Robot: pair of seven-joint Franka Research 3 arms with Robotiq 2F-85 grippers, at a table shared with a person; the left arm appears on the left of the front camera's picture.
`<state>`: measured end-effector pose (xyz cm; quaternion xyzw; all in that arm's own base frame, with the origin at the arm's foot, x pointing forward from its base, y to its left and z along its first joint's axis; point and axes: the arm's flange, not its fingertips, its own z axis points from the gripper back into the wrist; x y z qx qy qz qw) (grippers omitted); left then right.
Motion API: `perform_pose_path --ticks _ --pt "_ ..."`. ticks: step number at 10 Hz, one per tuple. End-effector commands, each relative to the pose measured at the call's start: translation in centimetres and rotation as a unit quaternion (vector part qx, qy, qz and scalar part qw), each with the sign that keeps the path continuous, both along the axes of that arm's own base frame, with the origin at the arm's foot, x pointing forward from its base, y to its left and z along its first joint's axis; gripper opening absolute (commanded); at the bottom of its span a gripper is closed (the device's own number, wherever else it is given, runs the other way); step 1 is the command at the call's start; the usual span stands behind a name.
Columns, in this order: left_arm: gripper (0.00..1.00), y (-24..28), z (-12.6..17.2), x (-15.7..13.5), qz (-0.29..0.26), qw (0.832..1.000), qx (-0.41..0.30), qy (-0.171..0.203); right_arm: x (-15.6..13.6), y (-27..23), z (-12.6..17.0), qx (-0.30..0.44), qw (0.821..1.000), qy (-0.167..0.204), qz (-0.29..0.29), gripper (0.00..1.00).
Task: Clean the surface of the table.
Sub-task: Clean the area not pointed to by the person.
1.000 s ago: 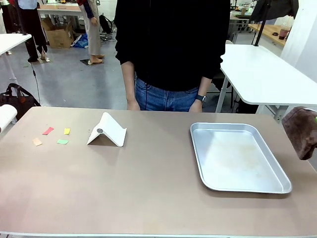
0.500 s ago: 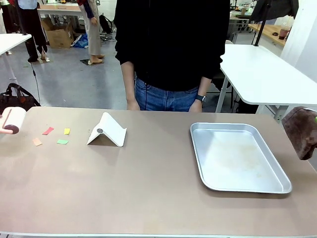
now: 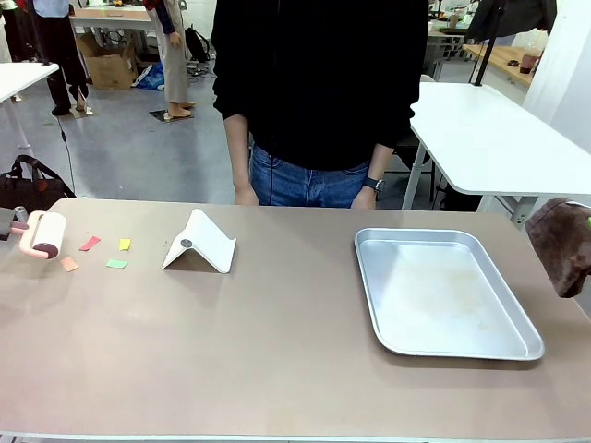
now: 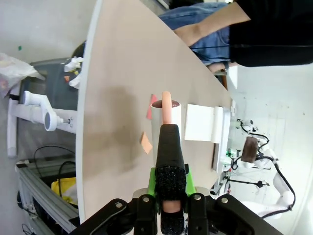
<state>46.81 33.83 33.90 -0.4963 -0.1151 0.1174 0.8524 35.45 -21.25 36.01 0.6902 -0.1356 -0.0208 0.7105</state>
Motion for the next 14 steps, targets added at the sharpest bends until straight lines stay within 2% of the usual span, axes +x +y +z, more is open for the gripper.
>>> perform_pose_path --ticks 1,2,4,6,8,14 --pt "0.22 -0.9 0.1 -0.4 0.017 1.000 0.013 0.013 -0.1 -0.2 0.4 0.008 1.000 -0.007 0.001 0.10" --pt "0.03 -0.9 0.0 -0.2 0.020 0.999 0.027 0.017 -0.1 -0.2 0.4 0.008 1.000 -0.007 0.001 0.10" --pt "0.03 -1.2 -0.3 -0.2 0.012 0.998 0.042 0.035 -0.1 -0.2 0.4 0.008 1.000 -0.007 0.001 0.10" --pt "0.03 -1.7 -0.6 -0.3 -0.015 0.998 0.062 0.028 -0.1 -0.2 0.4 0.008 1.000 -0.007 0.001 0.10" --pt "0.03 -2.1 -0.8 -0.4 -0.014 0.997 0.078 0.021 -0.1 -0.2 0.4 0.008 1.000 -0.007 0.001 0.10" --pt "0.03 -4.8 -1.8 1.6 -0.030 0.992 0.095 0.072 -0.1 -0.2 0.4 0.008 1.000 -0.007 0.001 0.10"
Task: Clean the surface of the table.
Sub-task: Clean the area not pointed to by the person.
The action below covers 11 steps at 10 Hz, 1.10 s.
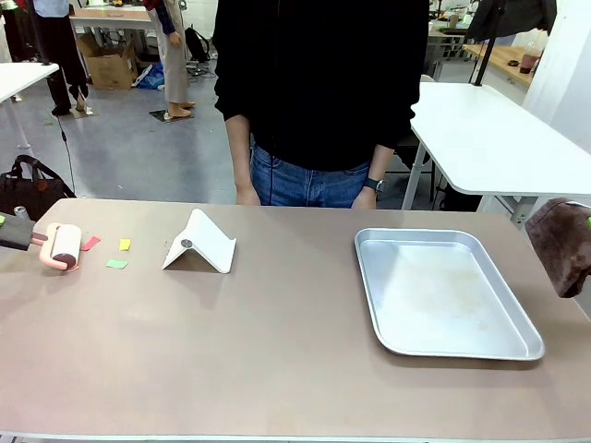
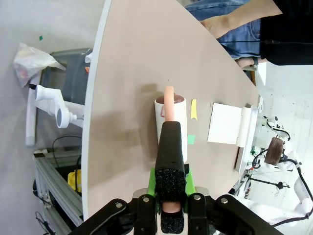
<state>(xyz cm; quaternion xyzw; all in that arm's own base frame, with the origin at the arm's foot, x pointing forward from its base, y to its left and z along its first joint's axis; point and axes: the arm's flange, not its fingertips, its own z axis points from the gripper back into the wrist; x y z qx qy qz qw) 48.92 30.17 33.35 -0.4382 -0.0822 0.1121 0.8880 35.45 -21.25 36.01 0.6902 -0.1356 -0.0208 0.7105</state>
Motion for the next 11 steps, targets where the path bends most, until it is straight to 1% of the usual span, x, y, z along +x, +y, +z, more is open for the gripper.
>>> perform_pose_path --ticks 1,2,5,8,11 --pt "0.03 -1.8 -1.2 0.0 -0.012 0.998 0.033 0.046 -0.1 -0.2 0.4 0.008 1.000 -0.007 0.001 0.10" --pt "0.03 -2.8 -1.1 0.5 -0.019 0.998 0.034 0.054 -0.1 -0.2 0.4 0.008 1.000 -0.007 0.001 0.10" --pt "0.03 -5.3 -1.4 1.4 -0.042 0.996 0.042 0.060 -0.1 -0.2 0.4 0.008 1.000 -0.007 0.001 0.10" --pt "0.03 -7.4 -1.3 2.9 -0.062 0.995 0.038 0.070 -0.1 -0.2 0.4 0.008 1.000 -0.007 0.001 0.10" --pt "0.03 -11.0 -1.5 4.7 -0.093 0.991 0.061 0.076 -0.1 -0.2 0.4 0.008 1.000 -0.007 0.001 0.10"
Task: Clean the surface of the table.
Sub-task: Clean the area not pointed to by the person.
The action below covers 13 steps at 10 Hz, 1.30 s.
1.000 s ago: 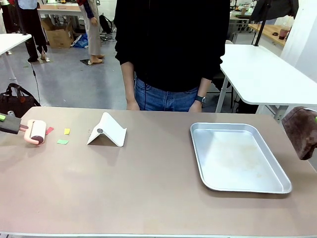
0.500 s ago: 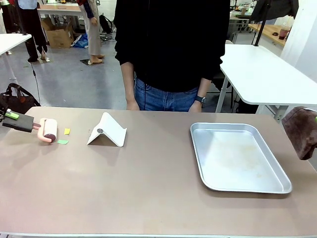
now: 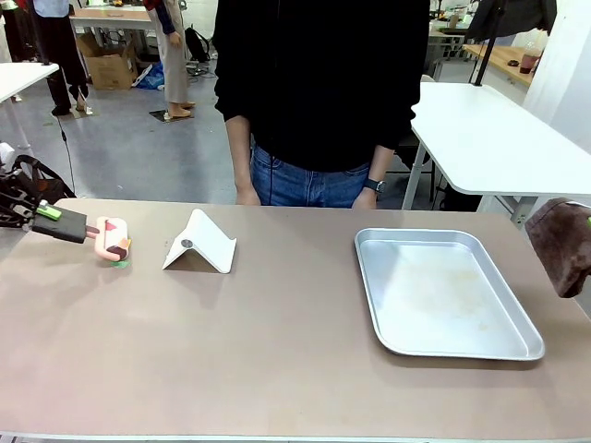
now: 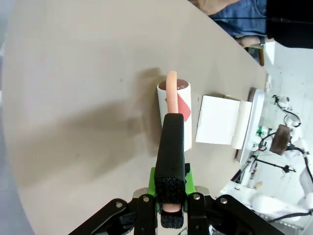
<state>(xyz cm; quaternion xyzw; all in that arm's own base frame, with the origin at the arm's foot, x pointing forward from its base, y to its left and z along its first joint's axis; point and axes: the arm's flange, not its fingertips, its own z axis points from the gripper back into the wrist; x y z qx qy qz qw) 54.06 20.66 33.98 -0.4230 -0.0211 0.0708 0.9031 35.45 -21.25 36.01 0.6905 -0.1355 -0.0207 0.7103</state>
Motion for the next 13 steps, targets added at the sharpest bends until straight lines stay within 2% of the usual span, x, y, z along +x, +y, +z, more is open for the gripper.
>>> perform_pose_path --ticks 1,5,8,12,13 --pt "0.03 -2.4 -2.2 0.0 -0.037 0.997 0.050 0.037 0.0 -0.2 0.4 0.008 1.000 -0.007 0.001 0.10" --pt "0.03 -4.1 -2.2 1.0 -0.047 0.997 0.055 0.039 0.0 -0.2 0.4 0.008 1.000 -0.007 0.001 0.10" --pt "0.03 -3.0 -1.0 1.0 -0.041 0.998 0.036 0.031 0.0 -0.2 0.4 0.008 1.000 -0.007 0.001 0.10" --pt "0.03 3.3 3.9 -2.0 -0.018 0.999 -0.045 -0.018 0.0 -0.2 0.4 0.008 1.000 -0.007 0.001 0.10" --pt "0.03 5.1 4.6 -3.1 -0.022 0.997 -0.071 -0.019 0.0 -0.2 0.4 0.008 1.000 -0.007 0.001 0.10"
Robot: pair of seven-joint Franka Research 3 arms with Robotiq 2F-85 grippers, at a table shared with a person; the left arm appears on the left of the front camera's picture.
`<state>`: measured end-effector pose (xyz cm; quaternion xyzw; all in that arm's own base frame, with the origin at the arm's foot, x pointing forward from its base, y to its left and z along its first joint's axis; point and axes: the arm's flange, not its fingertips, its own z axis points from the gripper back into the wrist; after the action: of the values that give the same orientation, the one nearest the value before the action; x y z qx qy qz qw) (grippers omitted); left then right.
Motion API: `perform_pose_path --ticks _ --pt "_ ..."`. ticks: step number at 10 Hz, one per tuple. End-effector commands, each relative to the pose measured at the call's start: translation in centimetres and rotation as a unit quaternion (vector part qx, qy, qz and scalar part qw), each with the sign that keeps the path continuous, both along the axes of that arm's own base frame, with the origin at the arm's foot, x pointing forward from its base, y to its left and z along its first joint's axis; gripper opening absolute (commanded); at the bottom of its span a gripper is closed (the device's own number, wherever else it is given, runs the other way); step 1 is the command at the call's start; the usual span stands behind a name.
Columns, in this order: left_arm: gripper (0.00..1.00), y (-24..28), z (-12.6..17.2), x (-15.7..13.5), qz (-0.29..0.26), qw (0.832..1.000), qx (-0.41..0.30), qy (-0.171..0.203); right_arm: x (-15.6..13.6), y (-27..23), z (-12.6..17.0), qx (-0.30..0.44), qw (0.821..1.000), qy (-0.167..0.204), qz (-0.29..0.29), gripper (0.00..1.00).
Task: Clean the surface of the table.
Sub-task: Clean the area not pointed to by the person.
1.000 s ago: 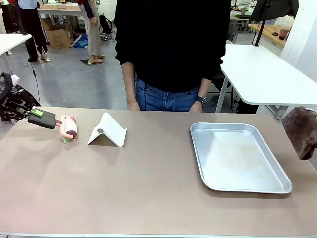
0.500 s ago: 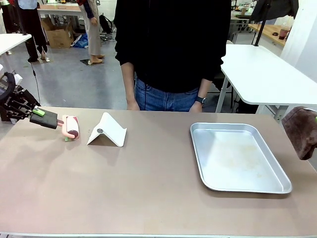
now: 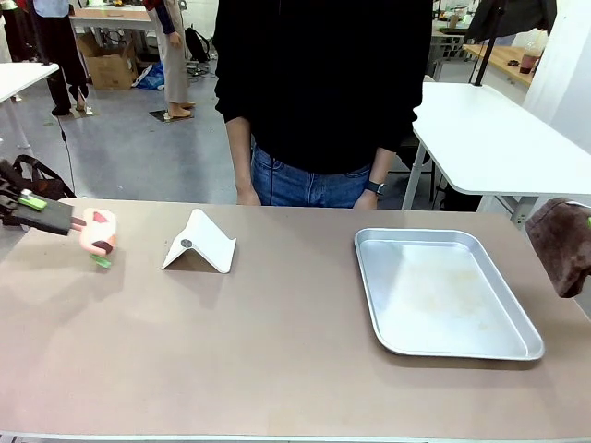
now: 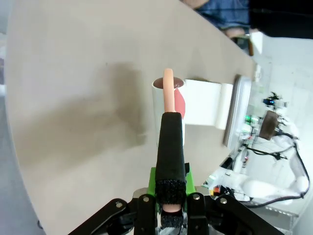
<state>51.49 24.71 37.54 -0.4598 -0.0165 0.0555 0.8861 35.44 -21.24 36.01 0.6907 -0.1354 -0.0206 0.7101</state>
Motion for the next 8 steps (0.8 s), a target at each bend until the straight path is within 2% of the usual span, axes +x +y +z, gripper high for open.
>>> perform_pose_path --ticks 1,4,6,8 --pt "0.03 2.8 1.7 -1.6 -0.005 0.998 -0.050 -0.022 0.0 -0.2 0.4 0.008 1.000 -0.007 0.001 0.10" --pt "0.03 7.1 2.9 -5.9 -0.017 0.994 -0.109 -0.028 0.0 -0.2 0.4 0.008 1.000 -0.007 0.001 0.10" --pt "0.03 8.5 3.4 -10.3 0.010 0.990 -0.139 -0.028 0.0 -0.2 0.4 0.008 1.000 -0.007 0.001 0.10" --pt "0.03 9.1 2.9 -14.0 0.007 0.984 -0.168 -0.055 0.0 -0.2 0.4 0.008 1.000 -0.007 0.001 0.10"
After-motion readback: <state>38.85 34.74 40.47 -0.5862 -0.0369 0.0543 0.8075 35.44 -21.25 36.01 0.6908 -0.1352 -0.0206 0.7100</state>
